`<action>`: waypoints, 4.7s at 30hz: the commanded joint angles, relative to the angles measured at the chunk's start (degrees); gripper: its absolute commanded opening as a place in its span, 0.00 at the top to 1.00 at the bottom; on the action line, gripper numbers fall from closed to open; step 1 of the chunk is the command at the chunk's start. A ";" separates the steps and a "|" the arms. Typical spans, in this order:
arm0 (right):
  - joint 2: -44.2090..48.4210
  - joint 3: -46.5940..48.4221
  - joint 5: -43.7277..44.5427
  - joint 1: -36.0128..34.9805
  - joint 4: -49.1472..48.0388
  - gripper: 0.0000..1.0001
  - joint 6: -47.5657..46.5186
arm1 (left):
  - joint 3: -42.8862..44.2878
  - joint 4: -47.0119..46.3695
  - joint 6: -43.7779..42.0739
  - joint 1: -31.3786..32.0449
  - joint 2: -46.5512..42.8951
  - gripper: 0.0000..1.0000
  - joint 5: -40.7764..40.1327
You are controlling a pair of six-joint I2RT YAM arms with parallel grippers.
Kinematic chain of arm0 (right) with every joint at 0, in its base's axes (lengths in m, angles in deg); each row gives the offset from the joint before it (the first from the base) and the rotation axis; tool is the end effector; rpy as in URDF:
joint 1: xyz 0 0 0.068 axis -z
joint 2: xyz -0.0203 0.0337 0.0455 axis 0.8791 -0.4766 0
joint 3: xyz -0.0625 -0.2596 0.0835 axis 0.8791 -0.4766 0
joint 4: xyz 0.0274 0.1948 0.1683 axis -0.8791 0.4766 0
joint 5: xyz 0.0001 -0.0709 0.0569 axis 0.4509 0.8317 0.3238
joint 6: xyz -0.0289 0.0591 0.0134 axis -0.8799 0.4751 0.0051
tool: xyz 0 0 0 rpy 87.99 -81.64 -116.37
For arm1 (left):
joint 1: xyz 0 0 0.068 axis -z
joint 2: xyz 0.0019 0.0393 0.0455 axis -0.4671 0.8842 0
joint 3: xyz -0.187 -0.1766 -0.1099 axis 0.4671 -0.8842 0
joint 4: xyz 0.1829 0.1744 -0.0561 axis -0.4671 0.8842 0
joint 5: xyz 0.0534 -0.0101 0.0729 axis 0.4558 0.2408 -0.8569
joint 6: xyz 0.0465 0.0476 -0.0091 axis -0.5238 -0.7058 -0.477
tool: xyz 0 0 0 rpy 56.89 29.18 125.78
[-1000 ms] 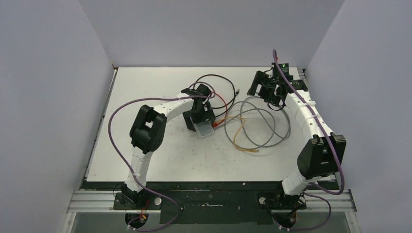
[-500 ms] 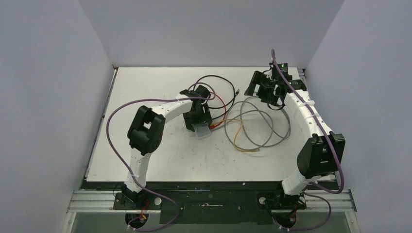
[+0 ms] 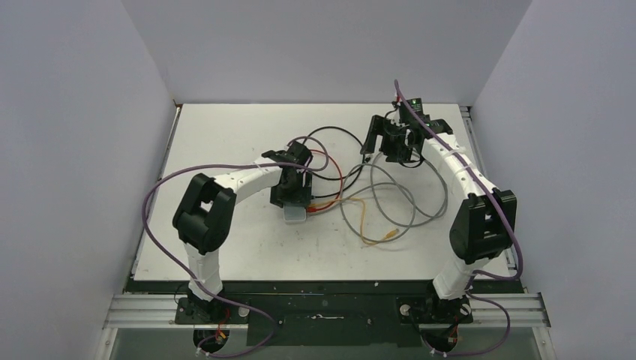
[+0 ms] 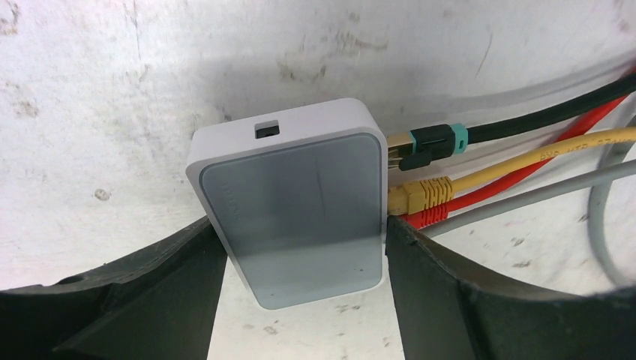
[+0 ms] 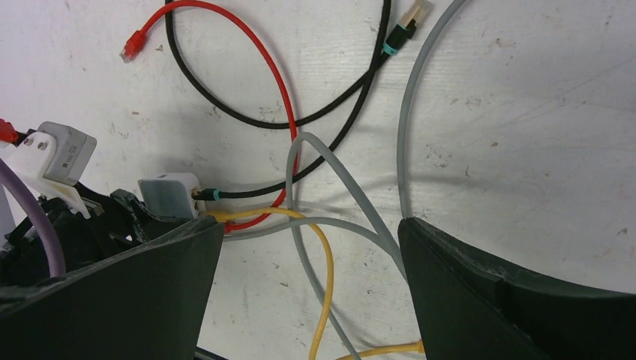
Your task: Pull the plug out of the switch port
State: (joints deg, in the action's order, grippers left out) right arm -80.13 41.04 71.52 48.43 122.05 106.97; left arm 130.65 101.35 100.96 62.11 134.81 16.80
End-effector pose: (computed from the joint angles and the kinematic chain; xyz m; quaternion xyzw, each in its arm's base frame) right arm 0.3699 0.1032 0.2977 0.0665 0.9334 0.2509 0.2477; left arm 0.3247 -0.2150 0.1705 0.0149 0.9896 -0.0337 0.1390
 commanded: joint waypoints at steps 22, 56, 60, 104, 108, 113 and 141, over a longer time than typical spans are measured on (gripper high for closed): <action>1.69 10.63 6.80 -2.64 -1.88 0.10 -4.04 | -11.79 -8.89 -1.27 0.34 -23.10 0.04 -3.09; -20.89 16.08 -17.77 -21.53 -3.78 0.10 -8.01 | -54.09 -49.04 23.74 -25.63 -40.00 0.04 35.43; -22.62 16.81 -17.99 -21.46 -4.06 0.10 -8.39 | -54.46 -54.36 24.55 -25.53 -35.03 0.04 36.93; -32.57 6.43 -32.35 -21.25 -9.50 0.19 -7.64 | -49.20 -65.16 30.33 -21.77 -17.36 0.27 38.30; -32.59 5.83 -33.12 -21.23 -9.91 0.24 -7.48 | -49.20 -67.62 32.27 -21.76 -18.12 0.28 39.39; -31.88 4.71 -35.08 -21.09 -12.28 0.32 -5.98 | -48.11 -69.22 34.73 -21.69 -20.71 0.27 40.11; -27.73 3.89 -38.34 -19.19 -16.81 0.79 -2.64 | -43.24 -51.18 24.93 -22.87 -26.76 0.10 35.22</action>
State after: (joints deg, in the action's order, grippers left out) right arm -110.38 45.36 35.12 28.94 106.93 103.58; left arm 83.35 44.54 131.91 40.12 111.97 53.59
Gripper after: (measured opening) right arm 0.283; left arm 0.882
